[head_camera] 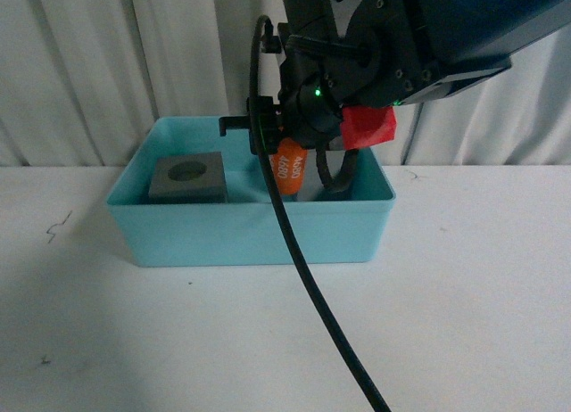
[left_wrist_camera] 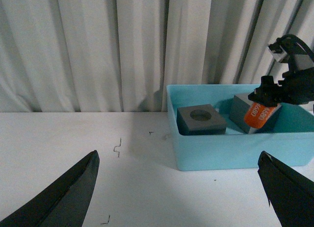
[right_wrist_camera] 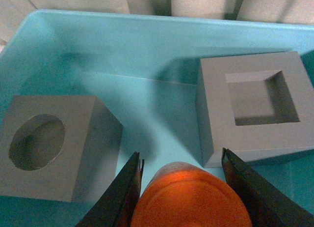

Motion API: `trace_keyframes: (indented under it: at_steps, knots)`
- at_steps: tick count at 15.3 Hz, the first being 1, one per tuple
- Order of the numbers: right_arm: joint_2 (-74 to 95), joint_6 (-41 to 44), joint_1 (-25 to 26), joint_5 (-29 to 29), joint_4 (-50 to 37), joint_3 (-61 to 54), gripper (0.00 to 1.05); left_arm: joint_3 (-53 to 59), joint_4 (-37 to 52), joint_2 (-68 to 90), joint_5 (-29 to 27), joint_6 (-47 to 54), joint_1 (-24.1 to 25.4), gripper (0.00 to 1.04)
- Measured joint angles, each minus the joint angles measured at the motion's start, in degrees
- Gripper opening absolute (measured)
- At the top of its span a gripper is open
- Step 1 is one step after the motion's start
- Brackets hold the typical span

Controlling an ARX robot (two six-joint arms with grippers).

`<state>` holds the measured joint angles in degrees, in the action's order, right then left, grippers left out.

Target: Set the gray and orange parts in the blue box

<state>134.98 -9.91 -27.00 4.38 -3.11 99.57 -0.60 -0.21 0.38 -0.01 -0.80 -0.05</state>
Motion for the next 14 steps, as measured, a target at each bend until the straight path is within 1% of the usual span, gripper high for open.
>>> trace_keyframes:
  at_steps: [5,9,11,13,14]
  knots:
    - [5.4,-2.6,-0.4,0.9,2.4,6.0,0.46,0.0,0.0,0.0,0.0,0.0,0.0,0.98]
    - [7.4,-3.8,-0.4,1.7,3.1,6.8,0.46,0.0,0.0,0.0,0.0,0.0,0.0,0.98]
    - [7.4,-4.3,-0.5,1.5,2.6,6.7,0.63,0.0,0.0,0.0,0.0,0.0,0.0,0.98]
    - [7.4,-5.1,-0.8,1.4,1.8,6.0,0.83,0.0,0.0,0.0,0.0,0.0,0.0,0.98]
    - [7.4,-6.1,-0.7,1.2,1.0,4.8,0.98,0.0,0.0,0.0,0.0,0.0,0.0,0.98]
